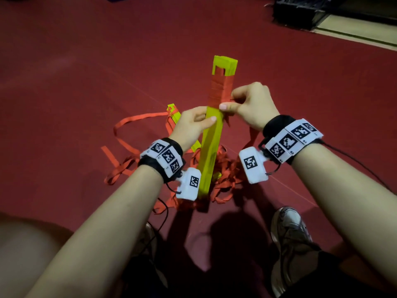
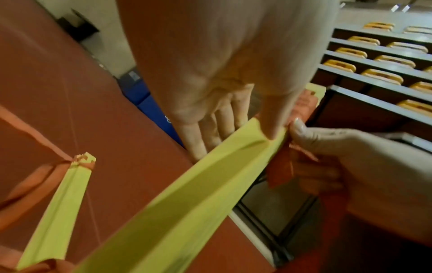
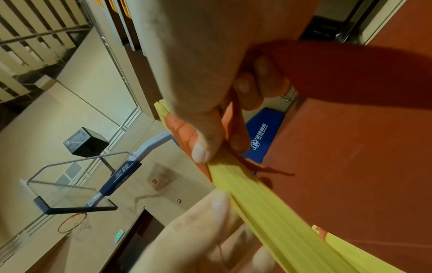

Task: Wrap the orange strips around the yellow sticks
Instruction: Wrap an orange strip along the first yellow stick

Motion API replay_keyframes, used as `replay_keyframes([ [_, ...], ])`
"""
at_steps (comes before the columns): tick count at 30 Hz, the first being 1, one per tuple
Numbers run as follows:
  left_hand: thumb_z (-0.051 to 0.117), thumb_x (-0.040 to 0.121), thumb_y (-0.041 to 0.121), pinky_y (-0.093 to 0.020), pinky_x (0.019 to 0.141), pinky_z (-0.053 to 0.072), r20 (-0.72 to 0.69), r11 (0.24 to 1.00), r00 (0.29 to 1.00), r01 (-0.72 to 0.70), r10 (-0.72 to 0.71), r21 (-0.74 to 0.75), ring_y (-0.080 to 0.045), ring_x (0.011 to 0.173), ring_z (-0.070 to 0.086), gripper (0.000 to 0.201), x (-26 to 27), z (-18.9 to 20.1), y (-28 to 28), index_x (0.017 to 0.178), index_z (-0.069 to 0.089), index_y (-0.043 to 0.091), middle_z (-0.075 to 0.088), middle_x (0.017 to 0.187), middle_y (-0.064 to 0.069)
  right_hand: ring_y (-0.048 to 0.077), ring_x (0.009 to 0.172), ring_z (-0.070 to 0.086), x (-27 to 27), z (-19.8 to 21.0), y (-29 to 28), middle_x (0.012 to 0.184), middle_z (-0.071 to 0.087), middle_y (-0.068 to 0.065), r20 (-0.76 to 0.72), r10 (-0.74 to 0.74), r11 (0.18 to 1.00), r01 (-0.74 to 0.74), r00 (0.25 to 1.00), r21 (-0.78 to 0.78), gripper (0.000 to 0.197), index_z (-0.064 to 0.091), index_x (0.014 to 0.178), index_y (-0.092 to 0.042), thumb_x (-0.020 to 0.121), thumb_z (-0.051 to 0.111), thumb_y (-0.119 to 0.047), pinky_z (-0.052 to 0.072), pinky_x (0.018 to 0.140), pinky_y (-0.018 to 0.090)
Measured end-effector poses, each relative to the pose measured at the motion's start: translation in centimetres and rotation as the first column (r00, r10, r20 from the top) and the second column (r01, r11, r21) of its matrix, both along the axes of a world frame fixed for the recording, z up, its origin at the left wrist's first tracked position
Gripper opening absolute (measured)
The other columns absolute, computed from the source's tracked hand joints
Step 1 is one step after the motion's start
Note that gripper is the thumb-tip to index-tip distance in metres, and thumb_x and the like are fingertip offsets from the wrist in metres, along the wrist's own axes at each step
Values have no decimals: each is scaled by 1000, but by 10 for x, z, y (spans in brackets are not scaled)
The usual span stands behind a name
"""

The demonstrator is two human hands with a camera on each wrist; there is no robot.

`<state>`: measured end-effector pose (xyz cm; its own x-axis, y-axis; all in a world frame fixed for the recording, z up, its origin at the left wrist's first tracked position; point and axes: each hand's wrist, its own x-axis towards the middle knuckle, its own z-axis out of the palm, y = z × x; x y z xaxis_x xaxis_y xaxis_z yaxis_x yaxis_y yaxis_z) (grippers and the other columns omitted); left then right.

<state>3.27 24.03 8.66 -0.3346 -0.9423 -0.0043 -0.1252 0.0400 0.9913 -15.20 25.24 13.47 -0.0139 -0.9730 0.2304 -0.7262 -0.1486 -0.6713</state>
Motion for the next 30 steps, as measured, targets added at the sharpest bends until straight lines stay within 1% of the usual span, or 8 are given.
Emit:
replay_keyframes([
  [3,76,86,-1,-24,74,53,67,976,982,-168,179,-139,-11,77,64,17,3,-10,-3,98,65,6,69,88,-9,21,62,60,5,-3,-1,60,67,1,17,-47,999,47,999,-28,34,64,61,-19,76,80,-45,49,68,34],
  [8,88,74,12,-19,51,37,88,903,924,-337,371,-268,0,48,42,40,-12,-12,9,77,48,18,51,62,7,36,84,66,22,-9,1,78,71,9,-84,-108,994,105,991,-32,25,67,74,-22,76,59,-45,54,80,39],
  [12,58,75,15,-37,54,24,174,832,861,-380,478,-404,-9,52,32,26,-16,-8,21,73,33,21,39,58,7,35,71,60,44,-14,13,67,61,3,-94,-35,999,33,995,-25,36,46,66,-23,73,52,-58,46,64,39],
  [15,45,73,6,-36,58,19,221,817,831,-386,510,-429,-11,55,29,17,-14,-11,19,78,32,16,36,62,5,31,73,60,48,-15,16,72,63,0,-138,0,999,-4,990,-32,48,45,70,-25,71,61,-70,46,65,38],
  [19,75,71,9,-23,53,31,191,894,900,-324,393,-310,-3,52,42,39,-13,-14,18,86,39,18,49,69,3,30,74,58,37,-12,8,71,61,2,-73,-1,1000,1,997,-3,38,62,79,-15,76,71,-52,46,67,40],
  [21,87,68,7,-21,58,42,125,966,965,-212,231,-146,1,55,51,61,-9,-14,18,109,43,17,56,85,3,23,69,49,25,-9,4,69,57,8,15,91,995,-91,996,37,35,67,85,-8,78,76,-42,43,68,41],
  [25,77,79,-12,-23,55,52,23,994,1000,-1,-2,108,-5,56,63,91,3,-13,13,150,28,15,53,128,-14,14,66,39,8,-7,3,66,48,2,127,194,975,-205,973,82,26,71,84,-11,78,80,-35,37,66,36],
  [30,76,80,-12,-29,59,58,-59,996,998,7,-2,89,-17,59,60,85,4,-17,14,141,33,29,63,83,-14,23,66,50,8,-8,4,74,64,18,105,167,983,-174,980,65,36,74,88,-13,75,76,-46,48,70,42],
])
